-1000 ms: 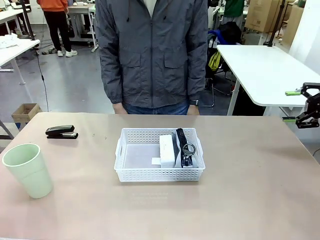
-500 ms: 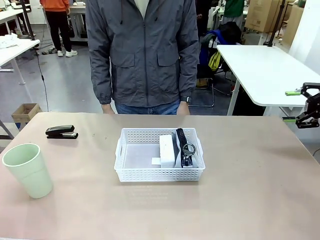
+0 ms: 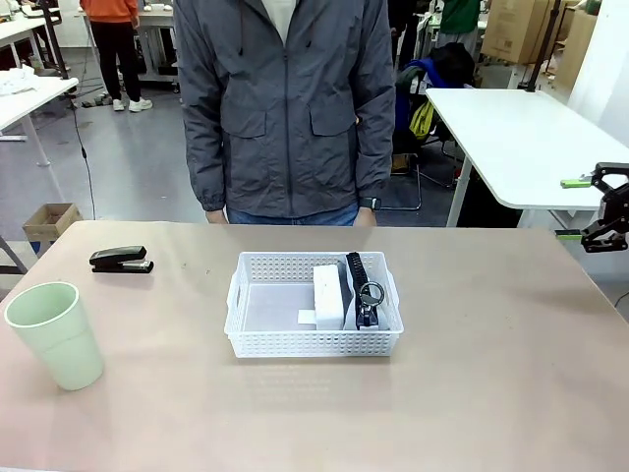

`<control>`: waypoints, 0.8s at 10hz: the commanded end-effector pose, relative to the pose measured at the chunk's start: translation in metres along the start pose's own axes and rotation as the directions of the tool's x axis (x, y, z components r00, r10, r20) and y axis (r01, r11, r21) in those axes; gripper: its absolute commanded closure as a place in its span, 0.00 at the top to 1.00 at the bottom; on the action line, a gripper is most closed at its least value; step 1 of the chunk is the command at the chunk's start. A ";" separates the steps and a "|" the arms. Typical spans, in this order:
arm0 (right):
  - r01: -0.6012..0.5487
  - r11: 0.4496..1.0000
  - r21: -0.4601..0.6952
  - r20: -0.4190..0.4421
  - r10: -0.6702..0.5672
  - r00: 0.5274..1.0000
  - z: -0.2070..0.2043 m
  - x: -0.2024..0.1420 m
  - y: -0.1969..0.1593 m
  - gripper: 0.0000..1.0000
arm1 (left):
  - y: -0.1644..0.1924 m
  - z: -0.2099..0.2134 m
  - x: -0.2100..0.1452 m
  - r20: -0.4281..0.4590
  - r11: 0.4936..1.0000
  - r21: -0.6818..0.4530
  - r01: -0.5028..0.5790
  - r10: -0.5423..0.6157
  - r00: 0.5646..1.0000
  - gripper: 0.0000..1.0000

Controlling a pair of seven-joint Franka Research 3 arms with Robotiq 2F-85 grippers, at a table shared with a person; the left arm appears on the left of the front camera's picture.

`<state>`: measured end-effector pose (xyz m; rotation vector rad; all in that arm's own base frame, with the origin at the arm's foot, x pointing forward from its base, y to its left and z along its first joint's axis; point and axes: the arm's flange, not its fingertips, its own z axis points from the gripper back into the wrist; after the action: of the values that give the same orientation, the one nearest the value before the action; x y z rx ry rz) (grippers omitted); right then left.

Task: Efficiently arrange items inside the basket to fit them all.
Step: Pick up the Stapler and place it inside the Organizing basket.

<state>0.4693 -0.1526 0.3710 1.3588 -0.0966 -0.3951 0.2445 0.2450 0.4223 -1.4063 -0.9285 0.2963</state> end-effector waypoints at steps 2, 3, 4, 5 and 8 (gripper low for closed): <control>-0.019 1.000 -0.003 -0.012 0.019 1.000 0.005 0.001 0.000 1.00 | -0.020 -0.003 0.001 -0.035 0.996 0.062 0.060 -0.058 0.998 1.00; -0.019 1.000 -0.003 -0.012 0.019 1.000 0.005 0.001 0.000 1.00 | -0.038 -0.013 0.008 -0.097 0.987 0.123 0.103 -0.091 0.991 1.00; -0.019 1.000 -0.003 -0.012 0.019 1.000 0.005 0.001 0.000 1.00 | -0.055 -0.031 0.015 -0.198 0.976 0.169 0.136 -0.102 0.975 1.00; -0.019 1.000 -0.003 -0.012 0.019 1.000 0.005 0.001 0.000 1.00 | -0.064 -0.052 0.021 -0.243 0.949 0.255 0.187 -0.124 0.962 1.00; -0.019 1.000 -0.003 -0.012 0.019 1.000 0.005 0.001 0.000 1.00 | -0.073 -0.117 0.027 -0.438 0.875 0.354 0.331 -0.158 0.885 1.00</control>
<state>0.4693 -0.1537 0.3710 1.3588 -0.0978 -0.3961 0.3084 0.1714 0.5150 -0.9314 -0.7114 0.0389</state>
